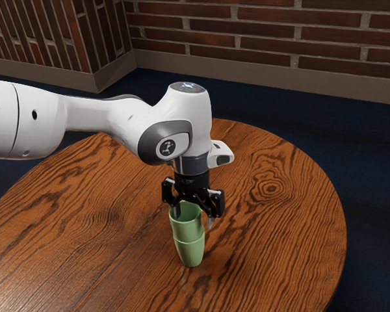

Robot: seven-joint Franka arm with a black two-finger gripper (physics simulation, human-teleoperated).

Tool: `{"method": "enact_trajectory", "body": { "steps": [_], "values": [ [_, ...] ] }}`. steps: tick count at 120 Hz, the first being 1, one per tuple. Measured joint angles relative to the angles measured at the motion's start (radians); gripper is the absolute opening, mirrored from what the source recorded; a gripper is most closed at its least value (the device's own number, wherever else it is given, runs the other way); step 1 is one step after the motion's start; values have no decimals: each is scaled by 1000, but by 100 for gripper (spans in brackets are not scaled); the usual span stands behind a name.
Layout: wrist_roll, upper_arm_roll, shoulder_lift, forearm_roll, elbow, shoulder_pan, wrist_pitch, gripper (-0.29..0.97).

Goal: Place the left cup onto the right cup

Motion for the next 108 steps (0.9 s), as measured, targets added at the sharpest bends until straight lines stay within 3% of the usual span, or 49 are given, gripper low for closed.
{"method": "enact_trajectory", "body": {
  "steps": [72,108],
  "values": [
    [-10,-5,-84,30,32,-7,-41,66],
    [106,5,-137,32,207,9,-210,66]
  ]
}}
